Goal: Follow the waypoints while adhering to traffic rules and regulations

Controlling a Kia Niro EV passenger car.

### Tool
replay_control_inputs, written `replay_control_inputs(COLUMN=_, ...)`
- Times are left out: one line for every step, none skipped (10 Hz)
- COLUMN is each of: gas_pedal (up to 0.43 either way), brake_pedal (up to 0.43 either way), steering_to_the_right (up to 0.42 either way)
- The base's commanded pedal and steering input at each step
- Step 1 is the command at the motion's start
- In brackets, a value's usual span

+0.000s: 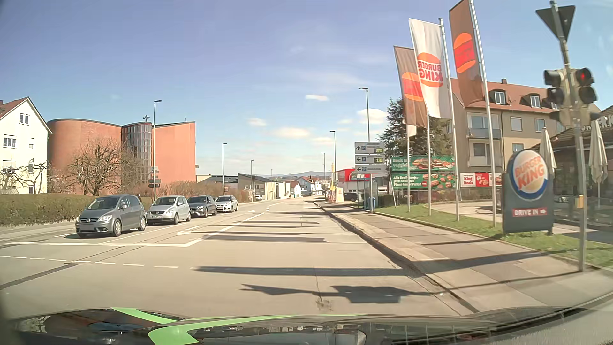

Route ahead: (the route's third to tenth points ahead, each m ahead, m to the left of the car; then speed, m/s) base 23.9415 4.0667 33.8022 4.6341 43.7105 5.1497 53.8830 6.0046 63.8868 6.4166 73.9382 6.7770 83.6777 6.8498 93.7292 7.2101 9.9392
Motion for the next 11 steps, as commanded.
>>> replay_control_inputs(gas_pedal=0.209, brake_pedal=0.0, steering_to_the_right=-0.042)
replay_control_inputs(gas_pedal=0.209, brake_pedal=0.0, steering_to_the_right=-0.036)
replay_control_inputs(gas_pedal=0.209, brake_pedal=0.0, steering_to_the_right=-0.025)
replay_control_inputs(gas_pedal=0.209, brake_pedal=0.0, steering_to_the_right=-0.013)
replay_control_inputs(gas_pedal=0.209, brake_pedal=0.0, steering_to_the_right=-0.007)
replay_control_inputs(gas_pedal=0.209, brake_pedal=0.0, steering_to_the_right=-0.006)
replay_control_inputs(gas_pedal=0.209, brake_pedal=0.0, steering_to_the_right=-0.001)
replay_control_inputs(gas_pedal=0.209, brake_pedal=0.0, steering_to_the_right=0.0)
replay_control_inputs(gas_pedal=0.209, brake_pedal=0.0, steering_to_the_right=-0.001)
replay_control_inputs(gas_pedal=0.189, brake_pedal=0.0, steering_to_the_right=-0.002)
replay_control_inputs(gas_pedal=0.177, brake_pedal=0.0, steering_to_the_right=-0.003)
